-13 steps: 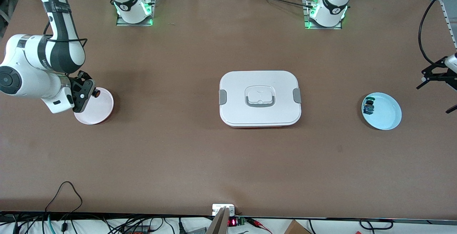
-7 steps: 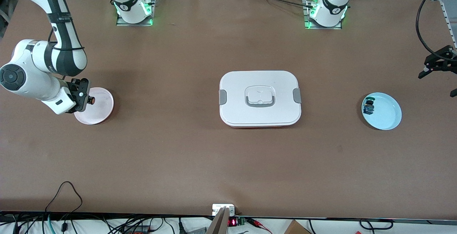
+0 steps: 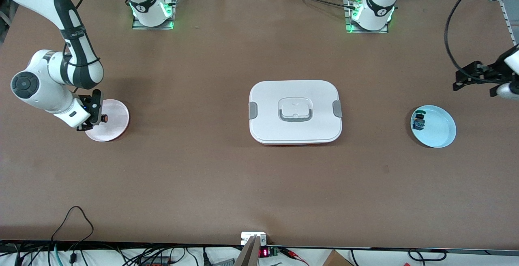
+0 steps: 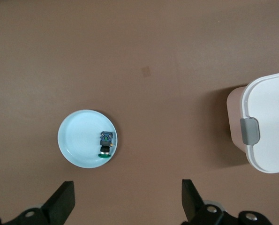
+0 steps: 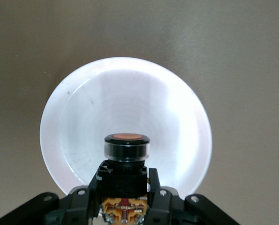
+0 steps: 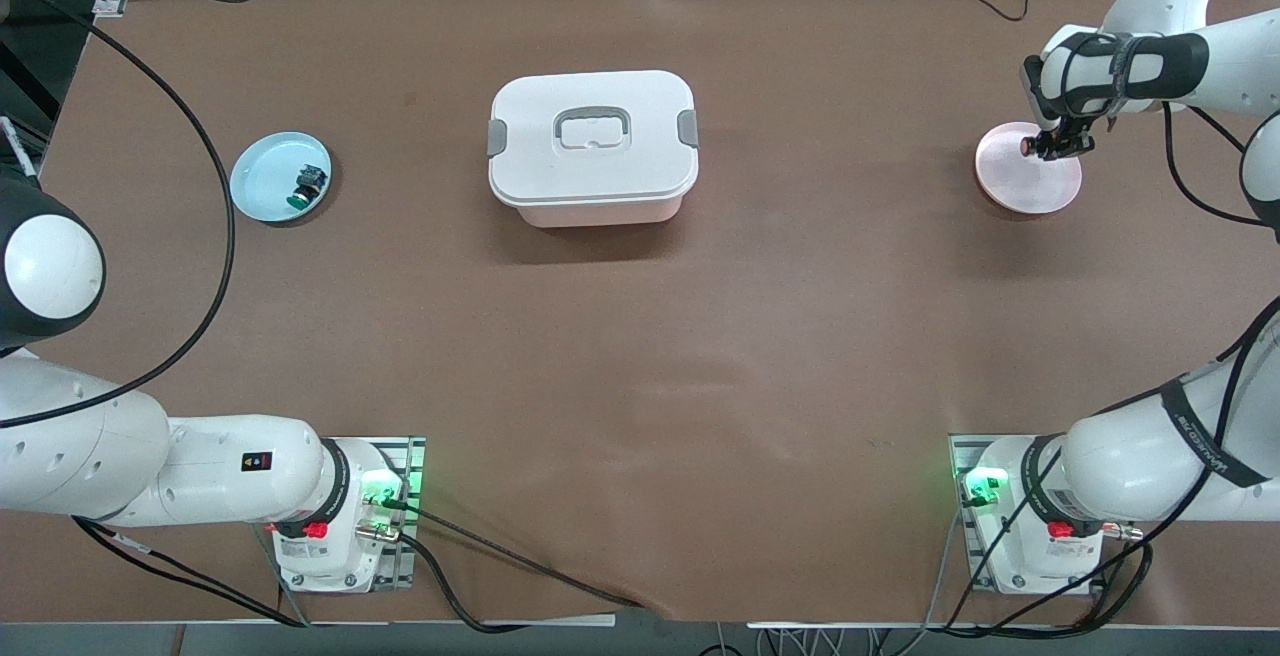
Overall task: Transfer orange switch to right arm and place
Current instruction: 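Carry the switch with the right gripper and lower it onto the white plate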
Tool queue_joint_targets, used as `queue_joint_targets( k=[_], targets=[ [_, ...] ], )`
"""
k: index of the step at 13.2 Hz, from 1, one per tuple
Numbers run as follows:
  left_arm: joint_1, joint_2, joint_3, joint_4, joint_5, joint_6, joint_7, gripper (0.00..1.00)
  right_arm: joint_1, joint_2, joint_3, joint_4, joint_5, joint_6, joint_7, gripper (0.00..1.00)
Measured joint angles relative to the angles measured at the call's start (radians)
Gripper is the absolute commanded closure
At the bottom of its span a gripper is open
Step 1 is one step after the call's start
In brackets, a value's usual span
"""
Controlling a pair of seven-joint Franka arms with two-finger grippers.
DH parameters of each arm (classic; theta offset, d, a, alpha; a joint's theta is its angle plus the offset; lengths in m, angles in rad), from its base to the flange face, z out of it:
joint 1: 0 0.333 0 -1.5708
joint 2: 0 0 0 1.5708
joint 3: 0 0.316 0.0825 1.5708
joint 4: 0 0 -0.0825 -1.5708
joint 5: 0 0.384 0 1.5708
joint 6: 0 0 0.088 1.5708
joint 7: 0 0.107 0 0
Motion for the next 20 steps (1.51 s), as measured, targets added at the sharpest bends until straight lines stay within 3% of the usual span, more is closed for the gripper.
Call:
queue_joint_targets(
  k=[13,14,15,20],
  targets=[
    [-0.006,-0.032,-0.017,-0.034,0.002,-0.003,-0.070,0.00,-0.020,0.037,0.004,-0.071,0.002,0.103,0.058,0.96],
    [-0.004,-0.032,-0.016,-0.034,0.002,-0.003,-0.070,0.00,-0.020,0.040,0.006,-0.071,0.002,0.108,0.059,0.68],
    [-0.002,-0.032,-0.015,-0.034,0.002,-0.004,-0.070,0.00,-0.020,0.042,0.008,-0.071,0.002,0.113,0.060,0.01],
    [0.000,-0.032,-0.015,-0.034,0.002,-0.005,-0.070,0.00,-0.020,0.036,0.025,-0.065,0.008,0.128,0.073,0.00]
  ],
)
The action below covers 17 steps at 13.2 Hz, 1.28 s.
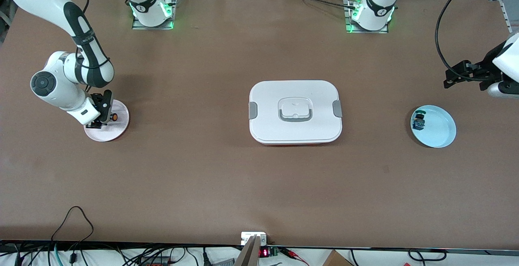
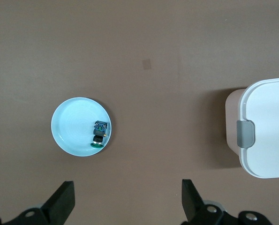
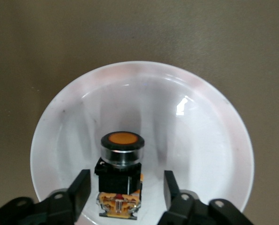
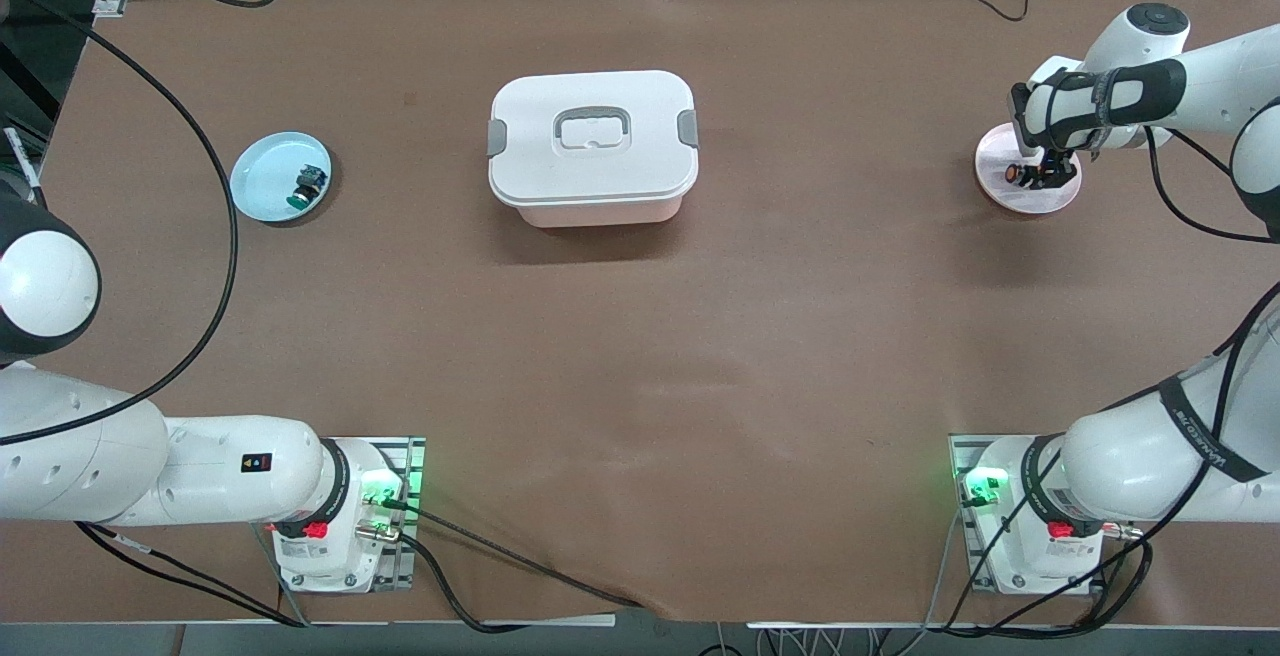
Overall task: Transfer orange switch to right arm and place
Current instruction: 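Carry the switch with the right gripper and lower it onto the white plate, then open the right gripper and lift it away from the white plate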
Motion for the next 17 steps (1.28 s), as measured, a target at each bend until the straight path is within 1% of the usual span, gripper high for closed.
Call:
queue_joint_targets(
  k=[3,7,8,10,11,14,17],
  targets=[
    [0.000,0.000,0.000,0.000,0.000,0.000,0.000,0.00,0.000,-0.031,0.022,0.031,0.035,-0.030,0.001,0.00],
    [0.000,0.001,0.000,0.000,0.000,0.000,0.000,0.00,0.002,-0.088,0.039,0.156,0.098,-0.195,0.027,0.00],
    [0.000,0.001,0.000,0.000,0.000,0.000,0.000,0.00,0.002,-0.107,0.046,0.216,0.100,-0.273,0.085,0.00],
    [0.000,0.001,0.000,0.000,0.000,0.000,0.000,0.00,0.003,-0.125,0.049,0.271,0.103,-0.360,0.191,0.00],
    [0.000,0.001,-0.001,0.001,0.000,0.000,0.000,0.00,0.003,-0.145,0.055,0.320,0.103,-0.433,0.299,0.00],
    [0.000,0.001,-0.001,0.001,0.000,0.000,0.000,0.00,0.004,-0.173,0.069,0.382,0.110,-0.532,0.511,0.00],
    [0.000,0.001,-0.001,0.001,0.000,0.000,0.000,0.00,0.010,-0.196,0.080,0.428,0.128,-0.592,0.728,0.00]
  ],
)
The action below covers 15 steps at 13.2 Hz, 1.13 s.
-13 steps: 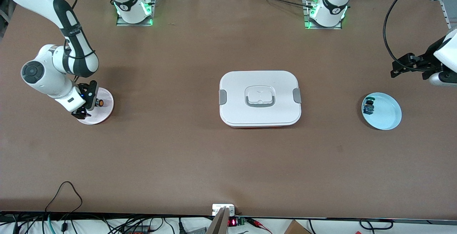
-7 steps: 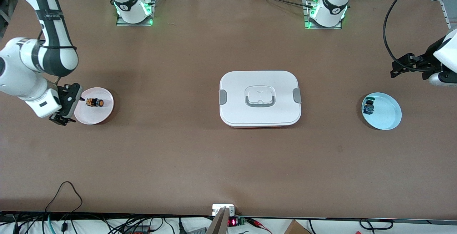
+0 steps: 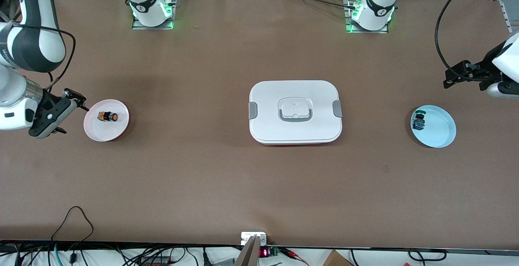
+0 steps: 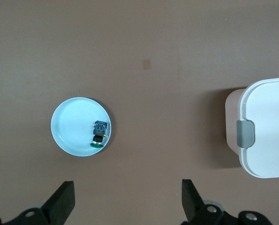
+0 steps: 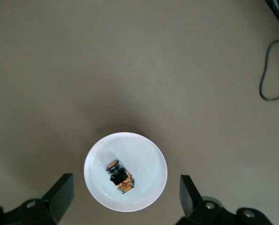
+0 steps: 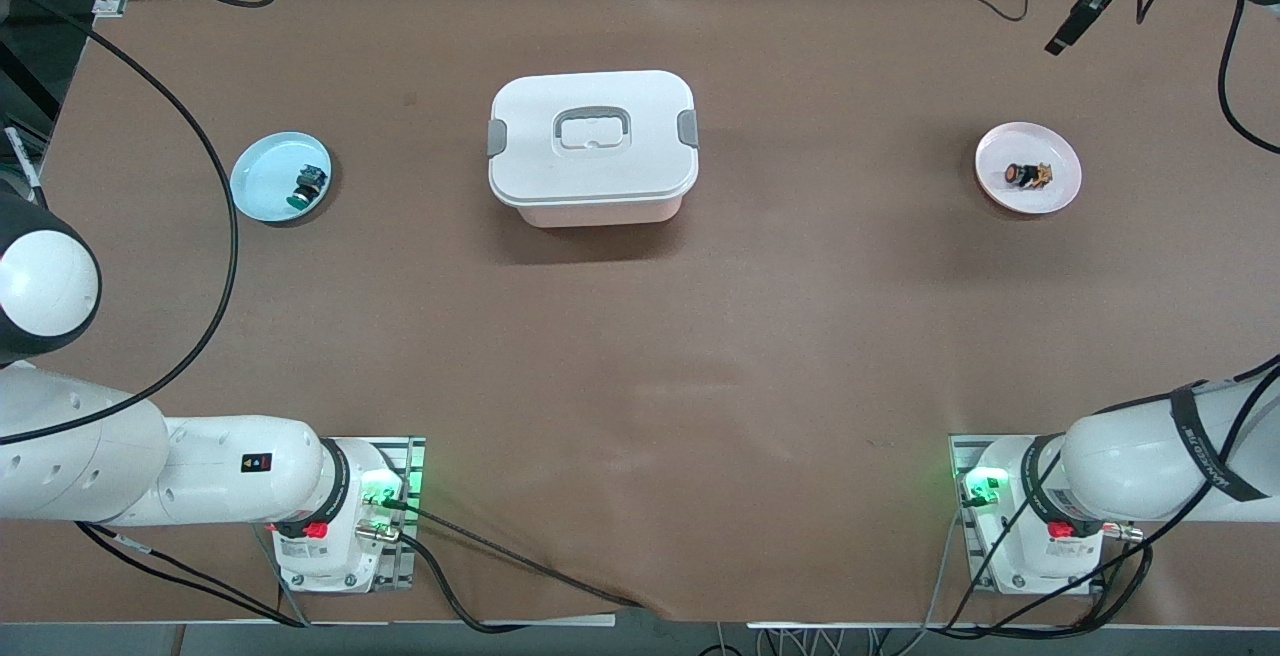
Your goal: Transfer orange switch to right arm and place
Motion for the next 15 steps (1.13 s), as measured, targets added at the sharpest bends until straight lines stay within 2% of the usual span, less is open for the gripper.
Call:
queue_joint_targets(
  k=[4,9,12,15],
  targets=[
    [0.000,0.000,0.000,0.000,0.000,0.000,0.000,0.00,0.008,-0.001,0.001,0.040,0.097,-0.101,0.308,0.00],
    [0.000,0.000,0.000,0.000,0.000,0.000,0.000,0.00,0.116,-0.008,0.008,0.127,0.107,-0.304,0.754,0.00],
    [0.000,0.000,0.000,0.000,0.000,0.000,0.000,0.00,0.141,-0.031,0.006,0.155,0.056,-0.357,0.807,0.00],
    [0.000,0.000,0.000,0.000,0.000,0.000,0.000,0.00,0.087,-0.034,-0.013,0.155,0.011,-0.357,0.807,0.00]
  ],
)
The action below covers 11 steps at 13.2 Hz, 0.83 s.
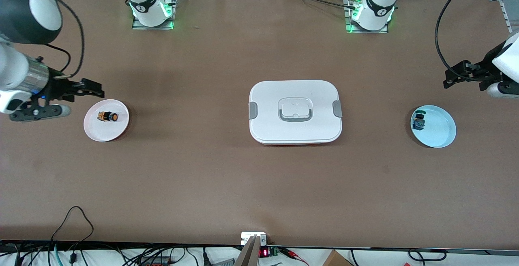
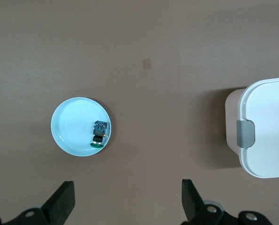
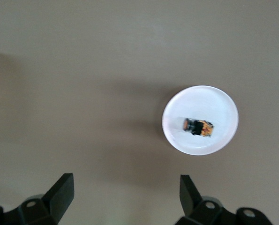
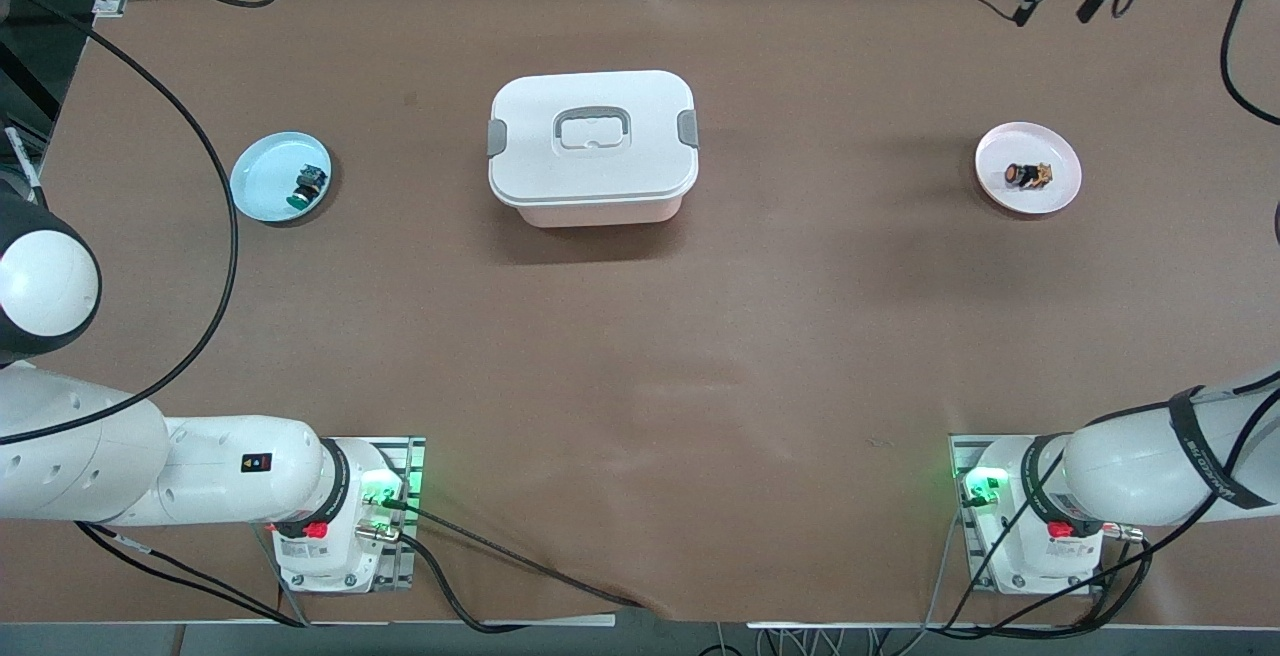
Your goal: Transfer orange switch to right arm and place
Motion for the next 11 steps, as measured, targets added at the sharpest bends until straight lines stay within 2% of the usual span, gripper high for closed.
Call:
queue_joint_targets(
  k=[3,7,11],
  targets=[
    [0.000,0.000,0.000,0.000,0.000,0.000,0.000,0.00,-0.017,-0.009,-0.004,0.014,-0.027,-0.003,0.062,0.00],
    [0.000,0.000,0.000,0.000,0.000,0.000,0.000,0.00,-0.014,-0.077,0.003,0.033,-0.060,-0.097,0.107,0.00],
    [0.000,0.000,0.000,0.000,0.000,0.000,0.000,0.00,-0.014,-0.206,0.006,-0.117,-0.067,-0.009,0.106,0.00]
  ],
)
